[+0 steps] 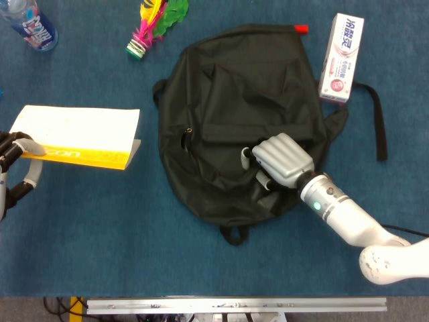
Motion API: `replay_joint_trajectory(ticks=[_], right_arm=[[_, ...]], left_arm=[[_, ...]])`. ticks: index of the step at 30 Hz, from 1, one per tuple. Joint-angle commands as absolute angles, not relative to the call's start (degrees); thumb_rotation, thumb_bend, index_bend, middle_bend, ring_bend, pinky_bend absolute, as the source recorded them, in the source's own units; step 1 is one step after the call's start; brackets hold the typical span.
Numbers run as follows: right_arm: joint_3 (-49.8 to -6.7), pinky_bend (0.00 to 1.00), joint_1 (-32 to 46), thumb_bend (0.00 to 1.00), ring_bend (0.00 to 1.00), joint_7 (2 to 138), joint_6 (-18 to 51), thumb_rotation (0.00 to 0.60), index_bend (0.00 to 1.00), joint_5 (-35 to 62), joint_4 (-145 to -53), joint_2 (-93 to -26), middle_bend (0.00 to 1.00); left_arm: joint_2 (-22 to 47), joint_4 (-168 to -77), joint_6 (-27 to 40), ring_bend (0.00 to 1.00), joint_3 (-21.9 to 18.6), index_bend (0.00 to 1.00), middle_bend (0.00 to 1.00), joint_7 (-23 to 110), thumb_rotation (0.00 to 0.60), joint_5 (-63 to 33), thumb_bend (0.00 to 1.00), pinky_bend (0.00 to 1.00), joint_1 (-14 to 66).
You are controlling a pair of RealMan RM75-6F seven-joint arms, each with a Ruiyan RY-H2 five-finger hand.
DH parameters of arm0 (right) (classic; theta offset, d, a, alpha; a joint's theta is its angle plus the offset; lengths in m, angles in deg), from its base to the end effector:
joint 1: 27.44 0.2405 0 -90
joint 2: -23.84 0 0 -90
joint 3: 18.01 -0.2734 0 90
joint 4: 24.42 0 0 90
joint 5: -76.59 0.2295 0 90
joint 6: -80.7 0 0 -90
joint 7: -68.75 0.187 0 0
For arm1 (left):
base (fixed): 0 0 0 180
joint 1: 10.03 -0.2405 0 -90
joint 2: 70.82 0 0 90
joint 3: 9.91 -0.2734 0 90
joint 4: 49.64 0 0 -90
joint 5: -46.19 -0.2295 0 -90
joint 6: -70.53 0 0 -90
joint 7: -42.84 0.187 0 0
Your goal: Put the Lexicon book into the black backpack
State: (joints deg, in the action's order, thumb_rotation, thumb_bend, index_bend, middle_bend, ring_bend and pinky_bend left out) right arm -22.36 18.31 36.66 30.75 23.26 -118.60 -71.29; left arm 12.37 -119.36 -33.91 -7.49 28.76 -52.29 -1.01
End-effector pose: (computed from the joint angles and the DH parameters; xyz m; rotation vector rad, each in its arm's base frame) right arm -0.1087 -0.3142 -0.1333 2.1670 -1.0928 0.7704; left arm -0.2967 0.2360 0.1056 -1.3737 -0.6823 -1.4330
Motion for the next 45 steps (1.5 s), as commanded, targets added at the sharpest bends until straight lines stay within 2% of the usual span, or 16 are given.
replay_joint_trajectory(ticks=[1,5,13,20,32,45], right_arm=[[-22.5,0.59,17.5,0.59,0.45,37.9,28.5,0.6,0.65,21.3,-118.8,-71.7,0.54],[-23.1,0.62,16.5,0.64,0.49,39.6,25.8,0.6,0.74,18.9,-119.0,-71.7,0.59],[-25.5,0.63,15.2,0.65,0.53,41.7,21.0,0.6,0.8,14.7,-121.8,-68.8,0.63],[-30.9,0.63,16.3,0.65,0.53,42.4,19.5,0.6,0.8,17.4,-123.1,-68.2,0.64],[-37.3,0.64,20.4,0.65,0.53,39.7,16.5,0.6,0.8,24.3,-121.2,-74.6,0.64],[-41.1,0.64,22.8,0.65,0.53,40.6,14.3,0.6,0.8,27.3,-118.7,-78.3,0.64]], left_arm=[[12.2,-119.5,-33.9,0.53,-7.5,0.68,0.61,28.7,0.6,-52.3,0.39,0.47,-1.1],[11.8,-119.7,-34.0,0.53,-7.4,0.68,0.61,28.5,0.6,-52.4,0.39,0.47,-1.1],[10.2,-120.9,-33.6,0.52,-7.4,0.68,0.61,27.9,0.6,-53.4,0.39,0.47,-0.4],[8.4,-124.1,-32.9,0.52,-7.9,0.68,0.61,25.6,0.6,-55.2,0.39,0.47,0.8],[5.5,-133.5,-30.5,0.52,-8.9,0.68,0.61,24.0,0.6,-59.7,0.39,0.47,4.1],[9.8,-137.7,-23.8,0.52,-9.2,0.68,0.61,25.0,0.6,-62.4,0.39,0.47,9.2]])
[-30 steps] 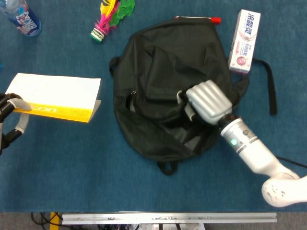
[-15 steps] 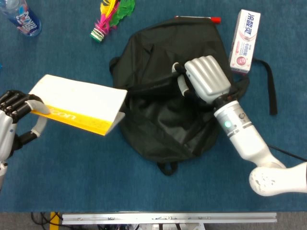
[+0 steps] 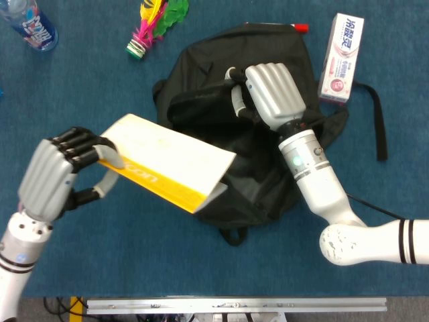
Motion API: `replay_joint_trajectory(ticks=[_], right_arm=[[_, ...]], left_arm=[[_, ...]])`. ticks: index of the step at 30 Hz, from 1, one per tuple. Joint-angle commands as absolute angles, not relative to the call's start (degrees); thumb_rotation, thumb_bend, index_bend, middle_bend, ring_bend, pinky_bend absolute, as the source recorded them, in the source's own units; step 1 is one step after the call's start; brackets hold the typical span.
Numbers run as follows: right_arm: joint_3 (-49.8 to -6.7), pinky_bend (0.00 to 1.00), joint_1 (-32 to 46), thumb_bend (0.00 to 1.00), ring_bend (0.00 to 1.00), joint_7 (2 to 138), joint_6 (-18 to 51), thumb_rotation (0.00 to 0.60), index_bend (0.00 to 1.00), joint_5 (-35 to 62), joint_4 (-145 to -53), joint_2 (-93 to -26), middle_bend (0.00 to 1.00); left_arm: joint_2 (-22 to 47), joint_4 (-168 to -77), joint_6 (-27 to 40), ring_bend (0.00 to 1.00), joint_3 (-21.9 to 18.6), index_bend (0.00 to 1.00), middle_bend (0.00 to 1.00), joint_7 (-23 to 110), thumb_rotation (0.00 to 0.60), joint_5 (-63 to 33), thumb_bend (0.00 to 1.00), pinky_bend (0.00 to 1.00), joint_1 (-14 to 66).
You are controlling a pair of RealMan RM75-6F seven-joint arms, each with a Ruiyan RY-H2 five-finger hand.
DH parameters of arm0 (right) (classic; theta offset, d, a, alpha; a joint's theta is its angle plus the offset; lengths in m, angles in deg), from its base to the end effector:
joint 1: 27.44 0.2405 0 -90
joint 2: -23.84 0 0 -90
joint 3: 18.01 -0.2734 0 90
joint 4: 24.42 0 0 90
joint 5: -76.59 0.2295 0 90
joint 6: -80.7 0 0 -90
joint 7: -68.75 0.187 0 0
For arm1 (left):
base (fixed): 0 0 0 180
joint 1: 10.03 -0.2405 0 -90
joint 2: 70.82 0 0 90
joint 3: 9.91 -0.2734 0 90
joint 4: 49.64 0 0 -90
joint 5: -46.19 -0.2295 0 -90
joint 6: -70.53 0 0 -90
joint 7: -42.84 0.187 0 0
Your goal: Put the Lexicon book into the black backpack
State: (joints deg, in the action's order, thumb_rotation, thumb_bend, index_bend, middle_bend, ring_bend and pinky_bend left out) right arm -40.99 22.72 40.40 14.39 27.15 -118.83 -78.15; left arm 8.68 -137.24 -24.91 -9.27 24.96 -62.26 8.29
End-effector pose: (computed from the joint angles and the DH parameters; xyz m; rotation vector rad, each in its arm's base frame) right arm -0.0091 -0.3882 -0.0660 1.6456 -1.2042 1.2691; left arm -0.1890 0.2511 0.0727 -1.6273 -0.8989 -1.7615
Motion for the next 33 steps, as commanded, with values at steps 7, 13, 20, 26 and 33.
replay_joint_trajectory(ticks=[7,13,20,26,33], right_arm=[[-41.9,0.64,23.2,0.65,0.53,42.0,13.9,0.6,0.8,27.5,-117.4,-78.9,0.64],[-42.2,0.64,23.5,0.65,0.53,43.3,14.2,0.6,0.8,27.6,-116.4,-79.3,0.64],[-42.7,0.64,23.5,0.65,0.53,45.1,14.1,0.6,0.8,26.7,-116.7,-79.0,0.64],[-42.7,0.64,22.9,0.65,0.53,46.8,14.6,0.6,0.8,26.5,-118.0,-78.0,0.64],[-43.1,0.64,22.4,0.65,0.53,48.3,14.7,0.6,0.8,26.8,-119.9,-76.7,0.64]], left_arm=[[13.4,-139.3,-19.7,0.52,-8.1,0.68,0.61,25.6,0.6,-62.1,0.39,0.47,12.7],[15.9,-139.9,-16.5,0.52,-7.8,0.68,0.61,25.5,0.6,-60.8,0.39,0.47,14.9],[20.4,-137.3,-13.5,0.52,-6.6,0.68,0.61,24.4,0.6,-57.7,0.39,0.47,17.0],[24.9,-133.6,-12.8,0.52,-4.7,0.68,0.61,25.6,0.6,-55.5,0.39,0.47,18.4],[30.2,-127.2,-13.0,0.52,-2.8,0.68,0.61,28.7,0.6,-52.4,0.39,0.47,19.0]])
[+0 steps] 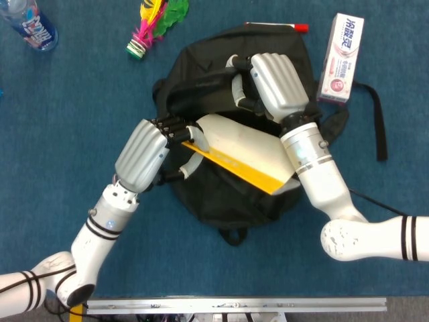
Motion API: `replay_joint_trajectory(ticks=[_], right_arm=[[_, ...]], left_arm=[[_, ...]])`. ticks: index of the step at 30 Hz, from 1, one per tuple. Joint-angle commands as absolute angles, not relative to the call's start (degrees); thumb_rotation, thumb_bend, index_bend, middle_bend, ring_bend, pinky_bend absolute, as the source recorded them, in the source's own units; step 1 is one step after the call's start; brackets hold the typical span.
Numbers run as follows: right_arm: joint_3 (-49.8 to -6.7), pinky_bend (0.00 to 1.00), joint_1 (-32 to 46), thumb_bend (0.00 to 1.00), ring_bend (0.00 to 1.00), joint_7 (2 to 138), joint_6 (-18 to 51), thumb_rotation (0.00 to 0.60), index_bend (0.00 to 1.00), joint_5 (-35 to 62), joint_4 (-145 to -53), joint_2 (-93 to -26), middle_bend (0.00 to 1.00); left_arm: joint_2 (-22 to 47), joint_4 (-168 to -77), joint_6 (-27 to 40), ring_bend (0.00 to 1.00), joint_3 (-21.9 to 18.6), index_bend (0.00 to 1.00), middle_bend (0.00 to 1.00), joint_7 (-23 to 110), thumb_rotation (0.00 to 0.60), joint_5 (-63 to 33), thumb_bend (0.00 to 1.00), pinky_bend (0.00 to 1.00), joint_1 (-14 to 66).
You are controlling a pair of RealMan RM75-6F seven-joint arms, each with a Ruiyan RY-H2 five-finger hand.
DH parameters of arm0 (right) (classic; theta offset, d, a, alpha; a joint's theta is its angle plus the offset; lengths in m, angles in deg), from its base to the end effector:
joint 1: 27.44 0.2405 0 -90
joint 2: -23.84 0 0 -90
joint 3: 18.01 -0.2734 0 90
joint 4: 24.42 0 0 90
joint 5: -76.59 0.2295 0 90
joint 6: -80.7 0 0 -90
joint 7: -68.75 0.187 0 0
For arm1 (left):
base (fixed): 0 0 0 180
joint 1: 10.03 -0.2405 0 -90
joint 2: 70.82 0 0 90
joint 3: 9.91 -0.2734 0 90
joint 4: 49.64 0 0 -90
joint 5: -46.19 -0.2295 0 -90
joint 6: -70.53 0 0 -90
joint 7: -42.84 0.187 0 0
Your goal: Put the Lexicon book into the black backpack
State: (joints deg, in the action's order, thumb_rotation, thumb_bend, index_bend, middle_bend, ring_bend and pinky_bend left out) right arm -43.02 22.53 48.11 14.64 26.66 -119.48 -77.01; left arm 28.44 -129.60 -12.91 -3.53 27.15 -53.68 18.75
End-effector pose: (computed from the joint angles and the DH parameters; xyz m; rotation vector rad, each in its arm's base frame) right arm -0.0048 -0.3963 -0.0516 1.5600 -1.3166 1.3863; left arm -0.1136 0.3019 -0.0332 -1.6318 -1.0685 -1.8255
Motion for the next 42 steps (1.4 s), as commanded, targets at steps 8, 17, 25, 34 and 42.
replay_joint_trajectory(ticks=[8,17,25,34,42], right_arm=[[-43.1,0.64,22.2,0.65,0.53,48.6,14.5,0.6,0.8,27.5,-121.6,-75.7,0.64],[-44.5,0.64,22.8,0.65,0.53,48.7,14.2,0.6,0.8,30.0,-122.6,-75.4,0.64],[-45.3,0.64,23.6,0.65,0.53,49.1,14.0,0.6,0.8,32.0,-122.5,-75.8,0.64],[-47.0,0.64,25.2,0.65,0.53,49.7,13.2,0.6,0.8,34.0,-121.8,-77.8,0.64],[-48.5,0.65,26.7,0.65,0.53,50.3,11.9,0.6,0.8,34.5,-121.0,-79.9,0.64]], left_arm=[[35.2,-117.5,-17.2,0.53,-1.6,0.68,0.61,36.0,0.6,-50.9,0.39,0.47,17.7],[38.8,-112.6,-20.4,0.53,-1.2,0.68,0.61,38.5,0.6,-49.5,0.39,0.47,16.7],[40.1,-111.7,-21.1,0.54,-2.4,0.68,0.61,39.7,0.6,-49.6,0.39,0.47,16.3],[43.1,-110.5,-20.7,0.54,-2.0,0.67,0.61,42.0,0.6,-49.5,0.39,0.47,17.5],[45.4,-109.3,-19.4,0.54,-3.0,0.67,0.61,44.6,0.6,-49.6,0.39,0.47,18.3]])
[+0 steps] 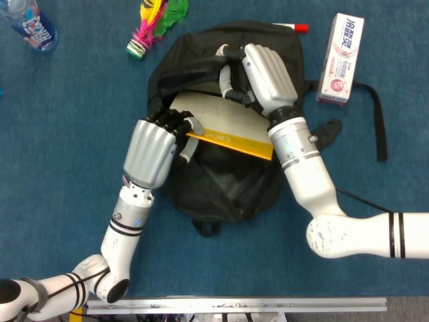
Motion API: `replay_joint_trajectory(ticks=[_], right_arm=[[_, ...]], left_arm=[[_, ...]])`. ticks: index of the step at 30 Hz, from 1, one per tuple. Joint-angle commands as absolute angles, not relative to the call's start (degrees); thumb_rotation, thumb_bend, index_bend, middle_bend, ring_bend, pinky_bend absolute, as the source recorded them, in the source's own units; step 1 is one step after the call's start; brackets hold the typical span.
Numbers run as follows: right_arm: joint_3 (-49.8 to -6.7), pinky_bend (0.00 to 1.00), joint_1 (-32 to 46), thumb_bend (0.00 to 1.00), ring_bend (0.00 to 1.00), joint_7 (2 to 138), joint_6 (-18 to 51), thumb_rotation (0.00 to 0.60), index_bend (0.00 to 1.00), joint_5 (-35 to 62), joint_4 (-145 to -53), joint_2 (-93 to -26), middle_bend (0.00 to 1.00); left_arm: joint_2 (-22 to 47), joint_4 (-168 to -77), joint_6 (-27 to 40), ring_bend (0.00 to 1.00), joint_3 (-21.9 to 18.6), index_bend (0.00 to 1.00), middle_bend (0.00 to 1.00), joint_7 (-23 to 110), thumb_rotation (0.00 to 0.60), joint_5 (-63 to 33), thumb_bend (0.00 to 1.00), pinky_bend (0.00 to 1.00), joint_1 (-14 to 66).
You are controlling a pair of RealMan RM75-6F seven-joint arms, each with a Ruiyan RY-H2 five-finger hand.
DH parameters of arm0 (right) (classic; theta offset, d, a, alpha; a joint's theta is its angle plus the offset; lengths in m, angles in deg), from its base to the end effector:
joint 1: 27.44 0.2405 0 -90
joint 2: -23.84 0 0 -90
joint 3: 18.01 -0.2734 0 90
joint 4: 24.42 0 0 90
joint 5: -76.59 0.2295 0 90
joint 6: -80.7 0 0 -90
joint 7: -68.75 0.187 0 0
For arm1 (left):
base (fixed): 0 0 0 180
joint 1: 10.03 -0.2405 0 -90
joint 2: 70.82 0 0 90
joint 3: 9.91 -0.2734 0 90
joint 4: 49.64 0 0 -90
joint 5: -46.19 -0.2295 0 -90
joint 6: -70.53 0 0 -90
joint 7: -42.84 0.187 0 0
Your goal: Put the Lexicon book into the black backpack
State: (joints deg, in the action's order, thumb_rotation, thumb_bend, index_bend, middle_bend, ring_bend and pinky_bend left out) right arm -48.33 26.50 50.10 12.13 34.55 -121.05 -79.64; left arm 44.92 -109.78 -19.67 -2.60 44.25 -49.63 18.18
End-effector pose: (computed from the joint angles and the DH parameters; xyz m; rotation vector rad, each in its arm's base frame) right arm 0.0266 -0.4010 -0.0488 1.4277 -1.5025 1.4650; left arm -0.1248 0.3064 -0.0850 -1.5082 -0.7540 -1.5881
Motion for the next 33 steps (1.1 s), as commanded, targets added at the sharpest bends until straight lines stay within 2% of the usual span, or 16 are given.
replay_joint_trajectory(ticks=[1,9,24,33], right_arm=[[-48.7,0.66,26.7,0.65,0.53,50.5,11.7,0.6,0.8,34.3,-120.9,-80.0,0.64],[-49.2,0.66,26.8,0.65,0.53,51.9,10.8,0.6,0.8,33.2,-121.8,-80.5,0.64],[-49.6,0.66,27.3,0.65,0.53,50.7,8.8,0.6,0.8,33.8,-123.8,-80.7,0.64],[-49.4,0.66,26.8,0.64,0.53,50.5,8.4,0.6,0.8,34.1,-124.2,-80.1,0.64]], left_arm=[[45.8,-108.9,-19.2,0.54,-3.2,0.67,0.61,44.7,0.6,-49.6,0.39,0.47,18.3],[48.9,-105.0,-17.4,0.54,-3.4,0.67,0.61,46.1,0.6,-48.6,0.39,0.47,18.8],[55.2,-96.0,-13.5,0.54,0.2,0.67,0.62,47.6,0.6,-45.4,0.39,0.5,22.8],[56.5,-93.4,-14.6,0.54,3.2,0.67,0.62,48.3,0.6,-42.3,0.39,0.5,23.1]])
